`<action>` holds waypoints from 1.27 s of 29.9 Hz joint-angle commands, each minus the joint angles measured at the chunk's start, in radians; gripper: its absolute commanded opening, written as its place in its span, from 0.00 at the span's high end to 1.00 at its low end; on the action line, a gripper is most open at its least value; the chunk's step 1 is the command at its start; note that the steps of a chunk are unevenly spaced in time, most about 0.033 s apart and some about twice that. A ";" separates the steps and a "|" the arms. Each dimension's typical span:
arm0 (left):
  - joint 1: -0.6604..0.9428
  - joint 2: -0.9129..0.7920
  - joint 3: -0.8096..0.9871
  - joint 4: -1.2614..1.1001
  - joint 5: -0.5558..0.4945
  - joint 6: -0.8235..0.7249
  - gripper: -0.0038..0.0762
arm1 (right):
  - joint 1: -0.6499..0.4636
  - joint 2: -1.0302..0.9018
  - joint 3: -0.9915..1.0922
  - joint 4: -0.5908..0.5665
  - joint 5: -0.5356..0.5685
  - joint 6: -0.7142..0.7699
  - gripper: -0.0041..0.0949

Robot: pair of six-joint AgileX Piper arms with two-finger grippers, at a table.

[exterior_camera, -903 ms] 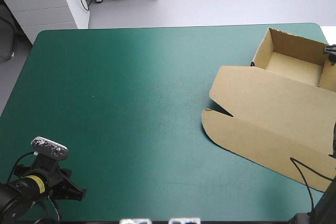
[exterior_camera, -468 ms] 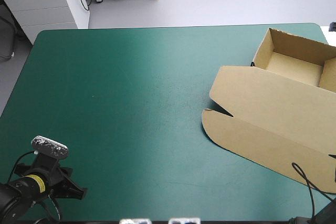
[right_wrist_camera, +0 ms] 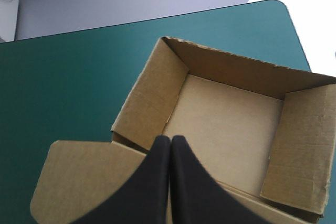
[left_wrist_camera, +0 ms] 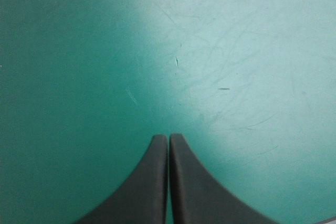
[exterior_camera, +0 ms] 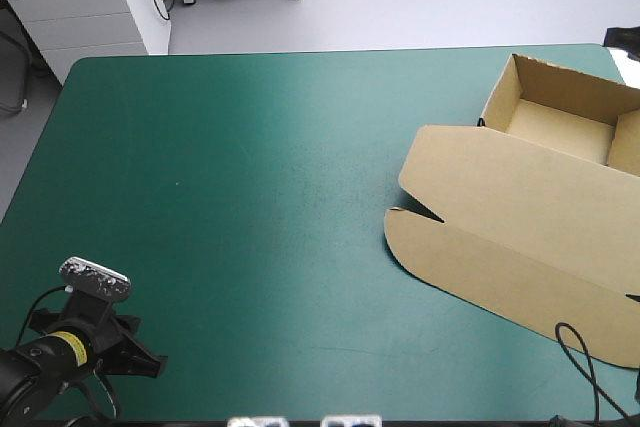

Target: Fold the box

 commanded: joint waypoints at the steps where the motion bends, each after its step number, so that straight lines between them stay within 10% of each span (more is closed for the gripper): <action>1: -0.006 0.005 -0.022 0.006 -0.057 -0.009 0.96 | 0.056 -0.099 0.051 0.026 -0.005 -0.041 0.98; 20: -0.006 0.005 -0.022 0.000 -0.131 0.006 0.96 | 0.696 -0.516 0.762 -0.050 -0.171 -0.066 0.98; 38: -0.006 -0.015 -0.014 -0.003 -0.130 0.006 0.96 | 0.712 -1.071 1.345 -0.129 -0.427 -0.066 0.98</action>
